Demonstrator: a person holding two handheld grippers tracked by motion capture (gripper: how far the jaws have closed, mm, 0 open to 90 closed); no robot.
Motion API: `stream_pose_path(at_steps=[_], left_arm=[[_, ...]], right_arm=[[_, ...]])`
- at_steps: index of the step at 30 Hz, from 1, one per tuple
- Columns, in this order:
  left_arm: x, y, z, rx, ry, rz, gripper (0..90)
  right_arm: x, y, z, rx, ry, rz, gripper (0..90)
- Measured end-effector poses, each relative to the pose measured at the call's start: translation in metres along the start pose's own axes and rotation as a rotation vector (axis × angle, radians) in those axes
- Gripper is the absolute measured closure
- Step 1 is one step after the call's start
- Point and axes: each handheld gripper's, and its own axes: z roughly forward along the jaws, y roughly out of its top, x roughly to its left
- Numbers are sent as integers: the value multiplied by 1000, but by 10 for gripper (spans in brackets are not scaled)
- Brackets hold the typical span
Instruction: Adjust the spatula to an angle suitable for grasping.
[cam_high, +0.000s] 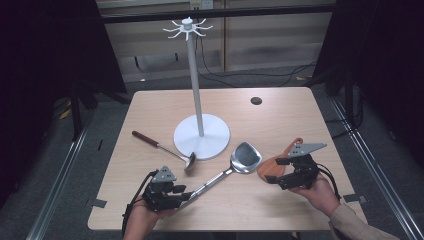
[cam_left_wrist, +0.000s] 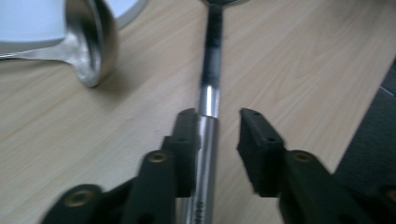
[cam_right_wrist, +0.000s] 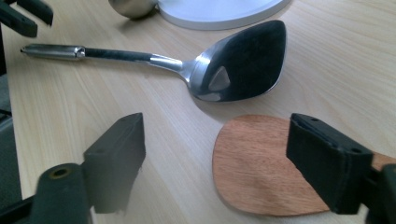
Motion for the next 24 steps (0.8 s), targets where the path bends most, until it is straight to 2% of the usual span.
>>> stream_pose_path(at_steps=[1, 3, 4, 6, 8, 12, 13, 15, 16, 19, 20, 23, 24], left_arm=[[-1, 0, 1, 2, -19, -17, 748], [-3, -1, 4, 30, -41, -21, 830], [-4, -2, 5, 49, -50, -8, 858], [-7, -2, 8, 70, -66, -24, 899], [-9, -3, 10, 95, -69, -37, 900], [-14, -6, 18, 107, -82, -102, 900], [-11, -7, 18, 156, -86, -37, 900], [-13, -7, 22, 167, -89, -44, 900], [-15, -8, 24, 156, -90, -67, 900], [-13, -8, 26, 204, -85, -26, 900], [-12, -10, 28, 197, -85, -50, 900], [-6, -11, 27, 211, -64, -56, 900], [-5, -12, 27, 200, -60, -84, 900]], right_arm=[[0, 1, 0, -1, 1, 9, 228], [-2, 1, 0, -4, 16, 18, 240], [-2, 2, 1, -5, 22, 13, 243], [-1, 4, 2, 4, 25, 1, 242], [0, 6, 5, 7, 33, -14, 242], [2, 8, 9, 13, 40, -23, 233], [2, 8, 10, 11, 46, -30, 232], [3, 8, 10, 16, 44, -31, 225], [3, 9, 10, 14, 47, -36, 224], [5, 9, 11, 16, 45, -46, 222], [6, 9, 12, 19, 51, -54, 221], [7, 9, 13, 25, 52, -63, 217], [7, 9, 13, 24, 54, -64, 215]])
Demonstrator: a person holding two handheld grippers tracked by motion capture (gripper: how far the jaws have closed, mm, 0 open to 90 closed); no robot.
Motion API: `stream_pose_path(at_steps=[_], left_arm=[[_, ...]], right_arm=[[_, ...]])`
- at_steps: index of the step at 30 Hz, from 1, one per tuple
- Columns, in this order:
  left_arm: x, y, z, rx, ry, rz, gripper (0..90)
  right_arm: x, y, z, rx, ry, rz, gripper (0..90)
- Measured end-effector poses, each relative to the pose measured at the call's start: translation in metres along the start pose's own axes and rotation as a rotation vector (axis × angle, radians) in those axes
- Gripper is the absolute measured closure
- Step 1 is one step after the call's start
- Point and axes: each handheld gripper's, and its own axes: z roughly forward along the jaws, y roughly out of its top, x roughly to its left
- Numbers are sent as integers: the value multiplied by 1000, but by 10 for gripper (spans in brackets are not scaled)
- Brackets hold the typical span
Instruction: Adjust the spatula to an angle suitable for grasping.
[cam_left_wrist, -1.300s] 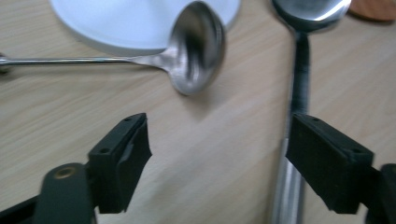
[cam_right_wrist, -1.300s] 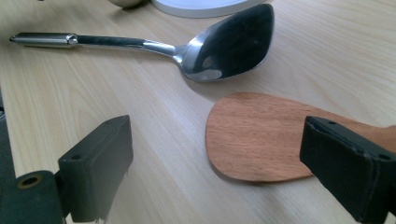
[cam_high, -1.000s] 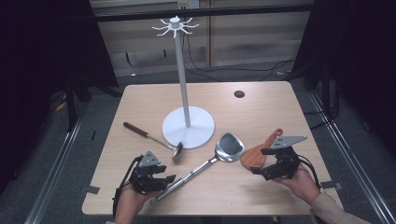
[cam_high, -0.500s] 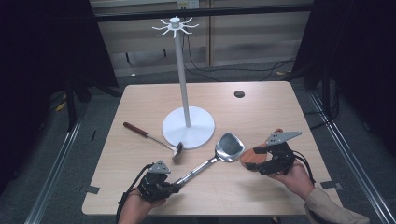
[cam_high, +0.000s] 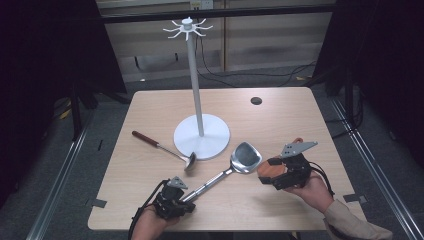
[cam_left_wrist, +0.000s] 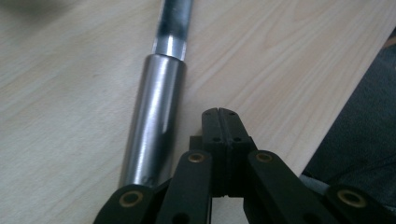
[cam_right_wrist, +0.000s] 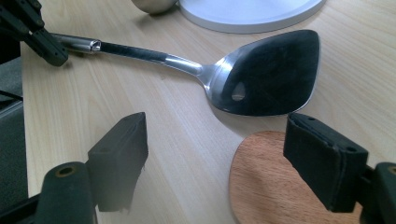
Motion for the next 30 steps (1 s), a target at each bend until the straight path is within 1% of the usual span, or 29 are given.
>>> stream_pose_path(at_steps=[1, 3, 4, 6, 7, 8, 9, 10, 11, 13, 15, 17, 18, 19, 20, 21, 23, 24, 25, 26, 28, 29, 30], left_arm=[[2, -1, 0, 4, 3, -13, 900], [6, -2, -1, 13, 17, -22, 900], [8, -3, -1, 6, 16, -31, 900], [10, -3, -1, -4, 26, -49, 900], [12, -3, -2, 2, 27, -42, 900], [13, -3, -2, -11, 34, -57, 900], [15, -3, -3, -8, 37, -56, 900], [17, -3, -3, -12, 39, -68, 900], [18, -3, -3, -16, 43, -72, 900], [21, -3, -4, -29, 55, -100, 900], [26, -2, -5, -33, 68, -113, 900], [29, -3, -6, -54, 71, -141, 900], [31, -4, -6, -61, 68, -155, 900], [33, -4, -7, -61, 65, -156, 900], [34, -4, -7, -66, 79, -163, 900], [35, -4, -8, -59, 85, -160, 900], [36, -4, -8, -69, 93, -171, 900], [36, -4, -8, -73, 96, -177, 900], [36, -4, -8, -73, 96, -177, 900], [38, -4, -8, -80, 94, -185, 900], [39, -4, -7, -97, 106, -198, 900], [40, -3, -7, -97, 107, -201, 900], [40, -3, -7, -99, 116, -201, 900]], right_arm=[[0, 0, 0, 1, 0, -1, 213], [0, 0, 0, -1, 0, -12, 210], [0, 0, 0, 1, 0, -13, 207], [0, 1, 1, 2, 3, -16, 207], [1, 1, 0, 0, 6, -11, 206], [1, 1, 1, -5, 8, -7, 203], [0, 1, 1, 2, 11, -20, 200], [1, 1, 1, 1, 13, -24, 201], [1, 1, 1, 3, 16, -26, 203], [2, 1, 2, 10, 18, -19, 200], [2, 2, 2, 9, 24, -25, 200], [3, 3, 2, 14, 40, -35, 211], [3, 3, 3, 14, 38, -40, 216], [4, 4, 4, 15, 49, -41, 241], [5, 5, 4, 17, 65, -52, 251], [6, 5, 5, 22, 73, -71, 258], [9, 7, 8, 35, 80, -91, 288], [11, 9, 10, 42, 86, -112, 302], [13, 11, 11, 47, 91, -121, 314], [15, 13, 13, 55, 101, -147, 325], [19, 18, 18, 70, 110, -189, 350], [22, 21, 21, 77, 123, -197, 361], [24, 24, 24, 88, 124, -219, 374]])
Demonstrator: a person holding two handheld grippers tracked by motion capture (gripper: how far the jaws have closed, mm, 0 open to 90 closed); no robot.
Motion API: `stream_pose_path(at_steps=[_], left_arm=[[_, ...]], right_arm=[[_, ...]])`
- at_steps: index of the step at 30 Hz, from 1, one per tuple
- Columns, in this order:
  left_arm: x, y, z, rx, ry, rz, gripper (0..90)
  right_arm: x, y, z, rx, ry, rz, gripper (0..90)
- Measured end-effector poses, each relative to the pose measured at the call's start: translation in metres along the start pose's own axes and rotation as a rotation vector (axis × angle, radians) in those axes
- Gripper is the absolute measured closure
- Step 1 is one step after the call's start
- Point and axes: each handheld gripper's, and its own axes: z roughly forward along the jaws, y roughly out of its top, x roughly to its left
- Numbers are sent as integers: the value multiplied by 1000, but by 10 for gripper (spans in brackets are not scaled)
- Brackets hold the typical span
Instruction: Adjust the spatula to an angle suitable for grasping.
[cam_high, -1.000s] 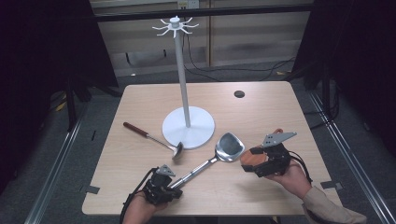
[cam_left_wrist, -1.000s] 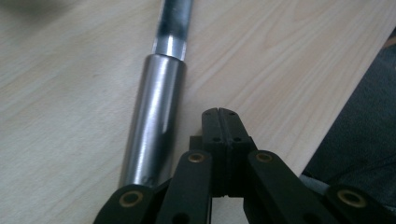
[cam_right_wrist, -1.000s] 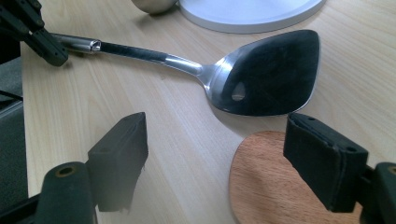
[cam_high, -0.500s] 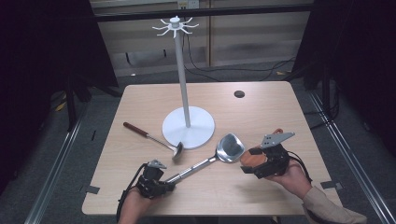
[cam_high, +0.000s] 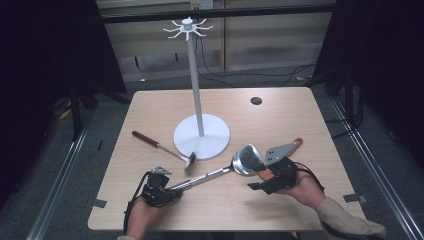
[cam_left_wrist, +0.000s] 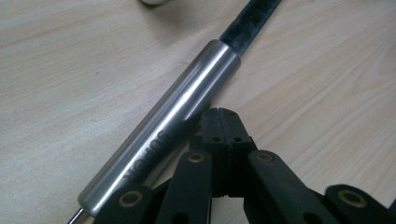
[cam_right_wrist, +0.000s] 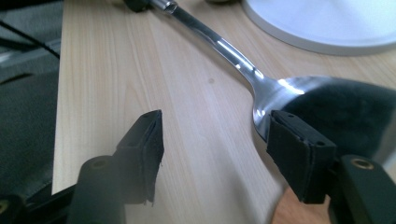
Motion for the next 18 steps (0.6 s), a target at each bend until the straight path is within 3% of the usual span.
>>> stream_pose_path(at_steps=[6, 8, 13, 18], left_arm=[[0, 1, 0, -12, 11, -5, 874], [-1, 0, -3, -20, -2, -5, 846], [-4, 0, -11, -61, -25, 8, 699], [-1, -2, -15, -99, -18, 2, 558]], right_arm=[[-1, 28, 24, 53, 32, -103, 410], [-3, 37, 33, 60, 58, -112, 418], [-8, 59, 55, 132, 45, -211, 446], [-18, 70, 80, 181, 67, -254, 455]])
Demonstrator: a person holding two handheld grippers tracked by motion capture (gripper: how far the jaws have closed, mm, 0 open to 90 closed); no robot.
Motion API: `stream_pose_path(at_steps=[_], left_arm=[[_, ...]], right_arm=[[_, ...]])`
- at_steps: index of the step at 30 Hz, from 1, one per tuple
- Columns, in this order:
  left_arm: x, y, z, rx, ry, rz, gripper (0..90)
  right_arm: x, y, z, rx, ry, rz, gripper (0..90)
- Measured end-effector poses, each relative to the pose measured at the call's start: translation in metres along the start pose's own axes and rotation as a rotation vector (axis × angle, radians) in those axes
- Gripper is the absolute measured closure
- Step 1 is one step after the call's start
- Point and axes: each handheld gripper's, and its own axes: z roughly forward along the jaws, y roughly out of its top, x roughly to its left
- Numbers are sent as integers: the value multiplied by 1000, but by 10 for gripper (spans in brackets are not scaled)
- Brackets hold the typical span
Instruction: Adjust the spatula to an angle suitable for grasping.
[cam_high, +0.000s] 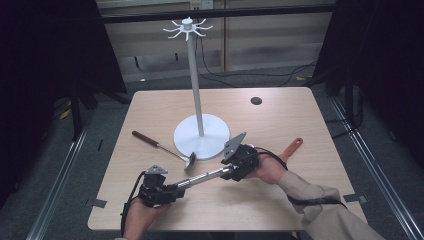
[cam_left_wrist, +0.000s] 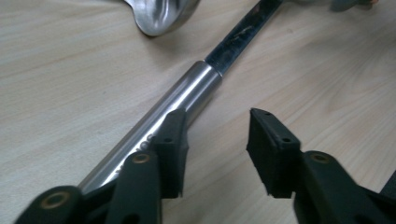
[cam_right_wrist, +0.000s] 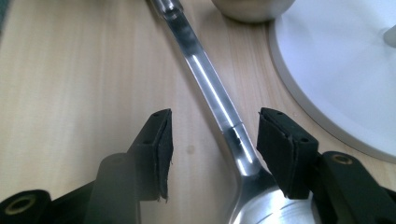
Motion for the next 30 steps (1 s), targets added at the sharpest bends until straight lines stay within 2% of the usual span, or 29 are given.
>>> stream_pose_path(at_steps=[2, 4, 10, 12, 16, 17, 19, 23, 26, 27, 30], left_arm=[[1, -1, -2, -19, 12, -5, 509], [2, -1, -4, -34, 17, -10, 478], [3, -1, -7, -52, 21, -14, 472], [3, -1, -9, -66, 26, -15, 468], [3, 0, -13, -95, 40, -11, 456], [2, 0, -14, -102, 45, -9, 454], [2, 1, -16, -115, 51, 4, 454], [0, 4, -18, -140, 56, 0, 450], [-2, 5, -19, -142, 56, 9, 444], [-3, 5, -19, -142, 60, 15, 443], [-5, 6, -20, -151, 62, 22, 440]], right_arm=[[-3, 2, 9, 22, 6, -18, 454], [-5, 4, 16, 35, -2, -9, 455], [-5, 7, 36, 70, 31, 14, 499], [-3, 8, 37, 75, 20, 6, 513], [-3, 6, 37, 56, 28, 53, 599], [-2, 5, 37, 57, 30, 50, 618], [3, 4, 36, 69, 33, 48, 623], [13, 6, 35, 94, 57, 53, 649], [19, 8, 34, 116, 61, 48, 671], [20, 9, 35, 117, 62, 33, 675], [22, 11, 36, 138, 62, 39, 681]])
